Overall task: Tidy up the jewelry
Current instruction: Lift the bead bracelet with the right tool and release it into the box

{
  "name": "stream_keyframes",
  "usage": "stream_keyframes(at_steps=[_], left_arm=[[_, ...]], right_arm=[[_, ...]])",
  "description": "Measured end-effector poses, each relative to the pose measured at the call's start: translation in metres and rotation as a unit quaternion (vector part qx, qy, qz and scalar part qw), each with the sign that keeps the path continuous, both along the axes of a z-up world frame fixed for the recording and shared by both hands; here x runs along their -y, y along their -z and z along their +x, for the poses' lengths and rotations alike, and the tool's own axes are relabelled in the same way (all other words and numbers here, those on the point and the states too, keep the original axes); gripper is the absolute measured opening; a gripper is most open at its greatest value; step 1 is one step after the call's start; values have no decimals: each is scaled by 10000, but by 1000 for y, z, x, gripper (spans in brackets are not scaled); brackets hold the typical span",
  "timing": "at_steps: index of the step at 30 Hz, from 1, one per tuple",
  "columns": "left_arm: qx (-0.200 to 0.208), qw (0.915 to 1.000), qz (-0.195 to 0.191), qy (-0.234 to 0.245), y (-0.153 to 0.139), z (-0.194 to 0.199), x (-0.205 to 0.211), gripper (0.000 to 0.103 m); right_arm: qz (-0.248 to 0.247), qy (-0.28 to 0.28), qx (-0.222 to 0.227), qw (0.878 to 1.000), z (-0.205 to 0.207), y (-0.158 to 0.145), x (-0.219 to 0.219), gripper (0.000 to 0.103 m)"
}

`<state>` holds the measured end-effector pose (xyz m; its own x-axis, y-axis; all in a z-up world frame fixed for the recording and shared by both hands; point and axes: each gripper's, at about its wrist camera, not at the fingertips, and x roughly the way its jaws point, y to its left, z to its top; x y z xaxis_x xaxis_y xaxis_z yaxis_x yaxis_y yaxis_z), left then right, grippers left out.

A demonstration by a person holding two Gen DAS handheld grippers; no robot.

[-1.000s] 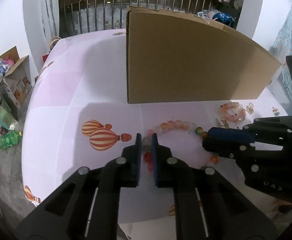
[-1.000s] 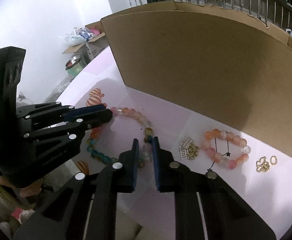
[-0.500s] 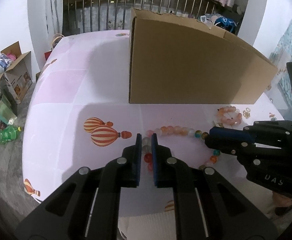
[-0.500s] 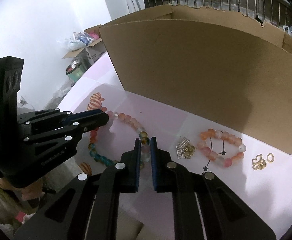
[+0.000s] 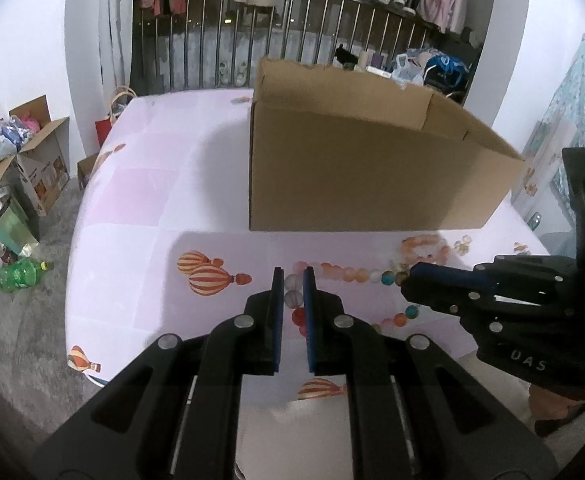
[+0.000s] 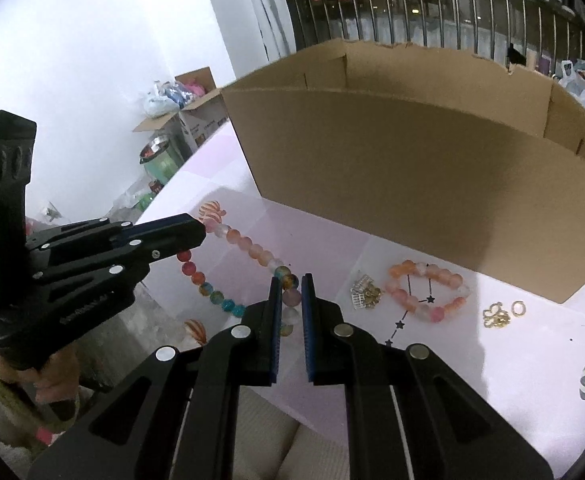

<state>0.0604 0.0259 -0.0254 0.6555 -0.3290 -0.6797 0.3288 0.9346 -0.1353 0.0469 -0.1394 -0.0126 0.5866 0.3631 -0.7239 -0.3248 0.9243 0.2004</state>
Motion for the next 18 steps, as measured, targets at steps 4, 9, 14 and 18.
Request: stream_keyframes(at_steps=[4, 9, 14, 18], left_arm=[[199, 9996, -202, 32, -24, -10, 0, 8], [662, 9969, -365, 213, -68, -17, 4, 8], [1133, 9918, -380, 454, -115, -4, 18, 8], [1302, 9890, -406, 573, -145, 24, 32, 8]], right_arm=[[71, 14, 199, 9998, -7, -17, 5, 10], [220, 63, 615, 9978, -10, -56, 16, 10], [354, 101, 1089, 9934, 3, -101, 29, 10], [326, 175, 1217, 9919, 33, -128, 40, 10]])
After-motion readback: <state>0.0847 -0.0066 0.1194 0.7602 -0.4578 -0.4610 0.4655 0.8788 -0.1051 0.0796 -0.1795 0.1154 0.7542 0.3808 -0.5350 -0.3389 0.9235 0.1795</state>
